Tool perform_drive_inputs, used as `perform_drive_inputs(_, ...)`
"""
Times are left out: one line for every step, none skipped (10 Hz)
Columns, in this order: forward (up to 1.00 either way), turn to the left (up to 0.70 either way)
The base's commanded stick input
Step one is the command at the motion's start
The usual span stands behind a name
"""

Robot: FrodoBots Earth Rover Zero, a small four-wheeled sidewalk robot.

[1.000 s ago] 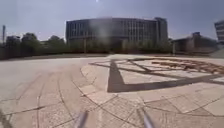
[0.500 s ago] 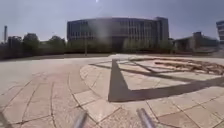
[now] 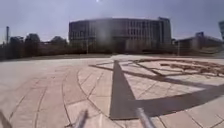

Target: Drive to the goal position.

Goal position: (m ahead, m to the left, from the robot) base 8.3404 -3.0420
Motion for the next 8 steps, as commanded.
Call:
perform_drive_inputs(0.7, 0.0)
perform_drive_inputs(0.7, -0.06)
perform_drive_inputs(0.7, -0.3)
perform_drive_inputs(0.7, -0.32)
perform_drive_inputs(0.7, -0.32)
perform_drive_inputs(0.7, -0.32)
perform_drive_inputs(0.7, -0.32)
perform_drive_inputs(0.7, -0.32)
